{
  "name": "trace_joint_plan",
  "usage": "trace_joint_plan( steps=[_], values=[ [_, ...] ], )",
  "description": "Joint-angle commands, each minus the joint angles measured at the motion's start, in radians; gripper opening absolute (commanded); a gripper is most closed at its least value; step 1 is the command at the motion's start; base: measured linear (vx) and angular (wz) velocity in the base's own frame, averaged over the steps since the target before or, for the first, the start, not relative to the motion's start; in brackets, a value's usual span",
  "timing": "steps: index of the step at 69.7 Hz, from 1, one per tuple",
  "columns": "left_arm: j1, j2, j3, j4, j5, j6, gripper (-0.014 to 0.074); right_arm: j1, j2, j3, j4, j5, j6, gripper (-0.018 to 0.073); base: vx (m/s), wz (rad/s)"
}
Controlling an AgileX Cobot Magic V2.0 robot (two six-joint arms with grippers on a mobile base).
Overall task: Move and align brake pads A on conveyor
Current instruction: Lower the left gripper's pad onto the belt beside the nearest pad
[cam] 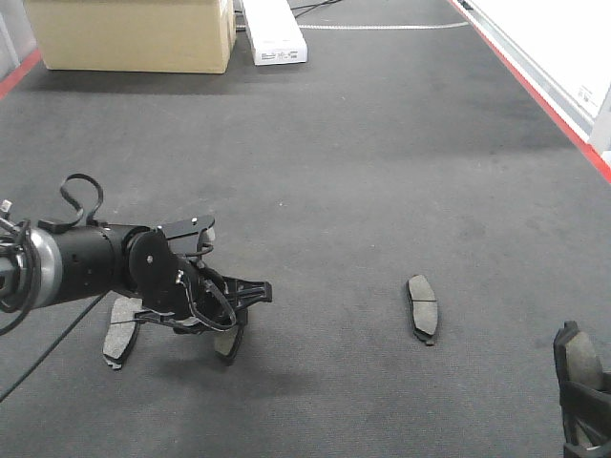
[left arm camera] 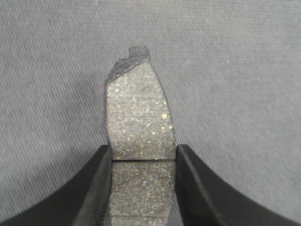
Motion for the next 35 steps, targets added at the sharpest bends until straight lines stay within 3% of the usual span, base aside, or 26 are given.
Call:
trace_joint_plan(
  steps=[1,20,35],
  values=[
    [0.001,-0.040,-0.033,0.019,-0.067,0.004,0.0256,-0.002,0.001,-0.028,-0.010,-0.084,-0.012,0.0097,0.00,0.00],
    [0.001,-0.022,-0.033,0.022,-0.091,0.003,0.0261,-0.002,0.001,-0.028,-0.010,-0.083,-0.012,0.0097,0.00,0.00],
    [0.001,-0.022,-0.033,0.022,-0.109,-0.010,0.0334,-0.002,0.001,-0.028,-0.010,-0.083,-0.012,0.0097,0.00,0.00]
  ],
)
